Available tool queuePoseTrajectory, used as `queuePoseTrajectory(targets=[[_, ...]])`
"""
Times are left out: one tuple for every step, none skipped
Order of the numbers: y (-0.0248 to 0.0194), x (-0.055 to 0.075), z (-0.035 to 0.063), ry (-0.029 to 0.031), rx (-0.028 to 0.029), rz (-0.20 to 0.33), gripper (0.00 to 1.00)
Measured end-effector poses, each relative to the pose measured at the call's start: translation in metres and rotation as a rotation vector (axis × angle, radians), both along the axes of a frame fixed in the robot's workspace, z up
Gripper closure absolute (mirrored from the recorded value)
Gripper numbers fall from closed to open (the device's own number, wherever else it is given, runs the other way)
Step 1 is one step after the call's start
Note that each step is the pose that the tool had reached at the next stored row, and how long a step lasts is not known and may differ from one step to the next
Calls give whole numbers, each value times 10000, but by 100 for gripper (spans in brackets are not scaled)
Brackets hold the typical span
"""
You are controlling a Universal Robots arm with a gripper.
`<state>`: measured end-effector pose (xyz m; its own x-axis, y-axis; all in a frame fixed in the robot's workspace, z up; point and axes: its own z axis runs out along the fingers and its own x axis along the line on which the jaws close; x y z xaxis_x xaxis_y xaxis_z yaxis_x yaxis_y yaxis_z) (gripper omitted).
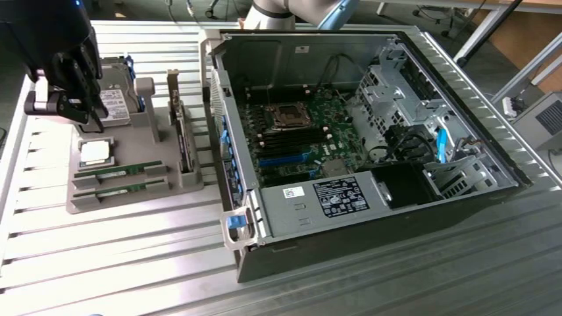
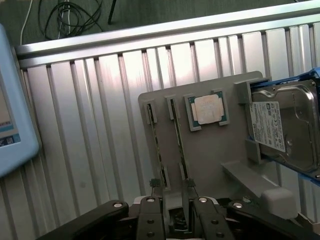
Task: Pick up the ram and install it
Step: 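Pick up the ram and move it above insertion slot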
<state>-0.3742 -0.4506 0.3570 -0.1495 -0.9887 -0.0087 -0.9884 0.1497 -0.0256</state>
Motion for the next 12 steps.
queuePoseTrajectory(targets=[[0, 0, -9, 1, -1, 8, 71], [0, 0, -16, 0, -2, 15, 71], [0, 0, -21, 0, -2, 20, 71], [0, 0, -28, 1, -4, 27, 71], [0, 0, -36, 0, -7, 34, 71], [0, 0, -53, 0, -10, 44, 71], [-1, -1, -63, 0, -11, 46, 71], [-4, -1, -81, 0, -10, 53, 71], [-6, 0, -97, 1, -11, 57, 71], [-8, 0, -112, 0, -11, 61, 71], [-12, 0, -125, 1, -11, 63, 71], [-15, 0, -136, 0, -10, 66, 71]])
